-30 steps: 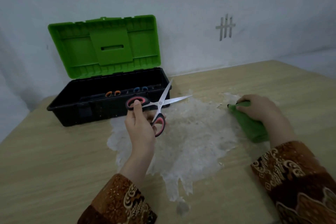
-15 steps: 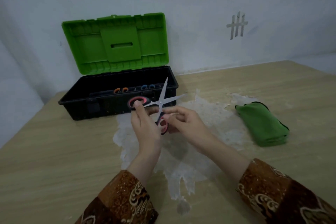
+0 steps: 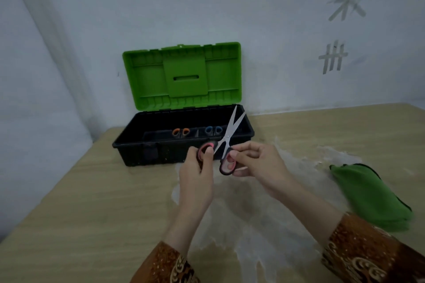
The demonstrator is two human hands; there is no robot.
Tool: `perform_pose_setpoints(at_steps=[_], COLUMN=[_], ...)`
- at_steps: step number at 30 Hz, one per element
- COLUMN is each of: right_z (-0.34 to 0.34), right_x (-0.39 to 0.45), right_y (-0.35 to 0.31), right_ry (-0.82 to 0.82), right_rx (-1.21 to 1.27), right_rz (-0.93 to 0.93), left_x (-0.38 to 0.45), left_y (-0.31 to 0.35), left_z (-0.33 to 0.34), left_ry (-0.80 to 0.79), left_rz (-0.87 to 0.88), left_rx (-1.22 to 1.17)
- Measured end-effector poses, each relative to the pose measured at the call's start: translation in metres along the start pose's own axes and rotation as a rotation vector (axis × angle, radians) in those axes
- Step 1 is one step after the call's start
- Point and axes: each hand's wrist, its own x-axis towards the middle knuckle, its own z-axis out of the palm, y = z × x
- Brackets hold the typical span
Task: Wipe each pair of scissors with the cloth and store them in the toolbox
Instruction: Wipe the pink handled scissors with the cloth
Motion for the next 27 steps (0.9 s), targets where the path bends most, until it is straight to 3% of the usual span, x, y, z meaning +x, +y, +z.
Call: perform_pose_setpoints(at_steps=[11,15,19,22,27], right_z=[0.095,0.123,0.156,0.176,0.189], right_x=[0.09,0.154,0.197,0.211,0.23], right_y=[-0.007,-0.005,0.015,0.03,0.058], right_ry=[-0.142,-0.106,-0.175,-0.278,-0.348], right_rx=[-0.005,-0.235,-0.51,-0.641,-1.077], right_rz=[0.049,0.019,0.153,0.301,0.259], left_x=[0.067,0.116,0.132,0.134,0.135], left_y=[-0.031,-0.079,-0.121,-0.131,-0.131], left_z=[-0.063,-0.102,-0.12,-0.127,-0.127], left_ry=[0.173,0.207,0.067,0.019,0.051], left_rz=[0.097,0.254,0.285,0.329,0.352], left_rx=[0.289,0.623,0.863,0.945,0.961])
